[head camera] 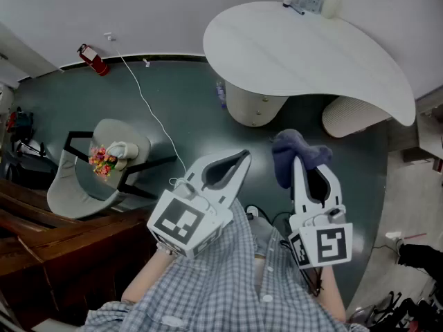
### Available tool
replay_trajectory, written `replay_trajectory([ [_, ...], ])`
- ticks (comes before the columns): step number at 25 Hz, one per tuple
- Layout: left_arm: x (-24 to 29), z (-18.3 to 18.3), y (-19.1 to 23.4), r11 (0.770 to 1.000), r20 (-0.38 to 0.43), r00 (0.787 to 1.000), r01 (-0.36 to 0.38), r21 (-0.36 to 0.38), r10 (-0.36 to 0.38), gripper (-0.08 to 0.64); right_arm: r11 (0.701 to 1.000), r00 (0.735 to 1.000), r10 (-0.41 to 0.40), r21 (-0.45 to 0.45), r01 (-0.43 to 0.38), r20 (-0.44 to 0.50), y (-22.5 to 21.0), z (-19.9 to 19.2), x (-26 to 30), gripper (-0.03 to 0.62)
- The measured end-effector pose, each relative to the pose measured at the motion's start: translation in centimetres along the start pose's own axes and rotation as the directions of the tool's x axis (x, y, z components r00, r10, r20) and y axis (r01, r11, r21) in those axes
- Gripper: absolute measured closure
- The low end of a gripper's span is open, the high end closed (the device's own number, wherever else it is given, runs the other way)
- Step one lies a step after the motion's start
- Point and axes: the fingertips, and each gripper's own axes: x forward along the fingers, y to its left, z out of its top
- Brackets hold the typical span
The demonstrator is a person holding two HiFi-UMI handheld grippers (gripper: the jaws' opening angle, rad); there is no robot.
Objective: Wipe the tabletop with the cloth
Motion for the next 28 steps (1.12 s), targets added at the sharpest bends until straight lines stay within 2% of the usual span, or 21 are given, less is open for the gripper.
replay_trajectory([
  [12,0.0,-0.2,0.3,1.0,0.007,1.0,0.024,0.009,-0.024,0.555,1.0,1.0,-0.011,0.018,0.011,-0.008,0.0,-0.2,0.3,0.569],
  [28,-2.9,-0.3,3.9,0.999,0.011,0.999,0.043,0.031,-0.044,0.555,0.994,0.994,-0.108,0.015,0.108,0.004,2.6,0.0,0.9,0.569],
])
